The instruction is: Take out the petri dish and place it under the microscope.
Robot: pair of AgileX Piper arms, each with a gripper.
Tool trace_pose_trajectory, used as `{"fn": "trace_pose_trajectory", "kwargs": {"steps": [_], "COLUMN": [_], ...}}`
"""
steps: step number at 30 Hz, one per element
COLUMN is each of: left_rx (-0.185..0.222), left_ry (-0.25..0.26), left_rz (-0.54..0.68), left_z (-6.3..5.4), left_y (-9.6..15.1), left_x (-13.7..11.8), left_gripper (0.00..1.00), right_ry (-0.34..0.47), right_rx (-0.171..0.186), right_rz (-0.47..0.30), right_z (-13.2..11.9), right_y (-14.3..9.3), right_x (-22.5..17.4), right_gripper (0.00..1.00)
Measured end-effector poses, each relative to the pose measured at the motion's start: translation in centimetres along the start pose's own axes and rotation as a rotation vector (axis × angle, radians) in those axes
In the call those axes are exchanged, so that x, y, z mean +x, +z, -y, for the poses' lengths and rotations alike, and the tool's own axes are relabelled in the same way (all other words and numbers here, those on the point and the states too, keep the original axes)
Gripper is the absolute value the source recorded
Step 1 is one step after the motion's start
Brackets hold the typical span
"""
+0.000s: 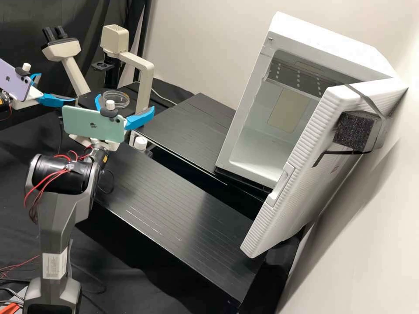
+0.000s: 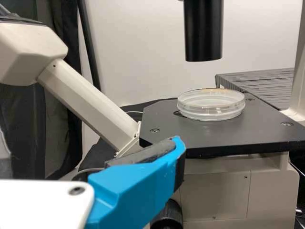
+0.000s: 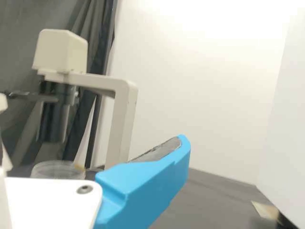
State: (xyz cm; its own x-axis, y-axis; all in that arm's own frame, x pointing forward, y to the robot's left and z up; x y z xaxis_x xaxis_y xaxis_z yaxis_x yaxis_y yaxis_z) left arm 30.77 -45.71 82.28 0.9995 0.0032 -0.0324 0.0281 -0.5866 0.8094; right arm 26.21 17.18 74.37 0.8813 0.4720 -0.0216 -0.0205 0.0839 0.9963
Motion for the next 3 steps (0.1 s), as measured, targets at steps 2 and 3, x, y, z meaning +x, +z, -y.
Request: {"fn": "trace_pose_trajectory", "kwargs": {"steps": [2,3], "left_rx": [0.0,0.0], "left_ry": [0.0,0.0], "left_rz": [0.0,0.0], "left_z": [0.0,0.0], "left_y": [0.0,0.0], "left_x": [0.0,0.0], "left_gripper": [1.0,1.0], "right_ry": [-0.014,-0.03], "right_rx": [-0.006,-0.014], "right_rz": [0.011,0.027], "right_z": [-0.2,-0.2], "right_y": [0.3,0.7], "right_x": [-1.2,-2.0], "right_gripper": [1.0,1.0]}}
